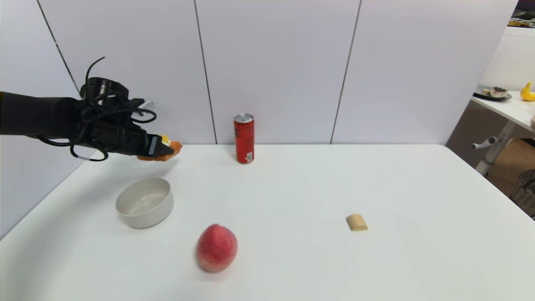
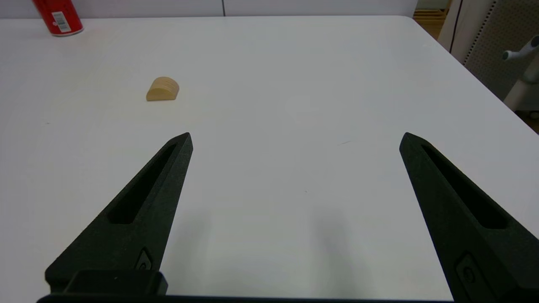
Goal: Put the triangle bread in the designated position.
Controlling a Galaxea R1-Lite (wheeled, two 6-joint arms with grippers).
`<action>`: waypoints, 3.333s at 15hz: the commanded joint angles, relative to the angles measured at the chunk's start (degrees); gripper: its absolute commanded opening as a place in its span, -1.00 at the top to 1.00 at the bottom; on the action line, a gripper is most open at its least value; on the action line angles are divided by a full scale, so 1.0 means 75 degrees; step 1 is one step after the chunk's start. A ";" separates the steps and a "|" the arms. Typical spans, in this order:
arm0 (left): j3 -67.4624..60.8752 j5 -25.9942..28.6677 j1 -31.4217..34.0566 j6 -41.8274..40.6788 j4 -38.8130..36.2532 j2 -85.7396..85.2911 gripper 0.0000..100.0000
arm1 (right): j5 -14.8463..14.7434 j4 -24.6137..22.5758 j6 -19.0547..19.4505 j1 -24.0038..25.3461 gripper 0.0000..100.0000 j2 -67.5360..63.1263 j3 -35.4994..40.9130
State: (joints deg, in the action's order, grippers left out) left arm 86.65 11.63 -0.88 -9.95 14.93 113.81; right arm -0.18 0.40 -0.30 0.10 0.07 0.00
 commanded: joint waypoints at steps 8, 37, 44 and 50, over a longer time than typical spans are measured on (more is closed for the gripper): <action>-0.0010 0.0008 -0.0012 -0.0010 -0.0479 0.0563 1.00 | 0.0001 0.0005 0.0017 -0.0001 -1.00 -0.0010 0.0012; 0.0435 0.0055 -0.0035 0.0143 0.0376 -0.6866 -1.00 | 0.0001 -0.0007 0.0017 -0.0001 -1.00 -0.0010 0.0000; -0.2682 -0.0051 0.0058 0.0190 0.0868 -0.9819 -1.00 | 0.0001 -0.0007 -0.0006 0.0010 -1.00 -0.0010 0.0012; -0.6819 -0.0555 0.0058 0.0576 0.0786 -1.2409 -1.00 | 0.0001 -0.0007 0.0017 -0.0001 -1.00 -0.0010 0.0012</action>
State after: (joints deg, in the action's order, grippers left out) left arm 47.87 10.23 -0.46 -6.63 21.19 33.87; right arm -0.18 0.38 -0.24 0.07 0.07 0.00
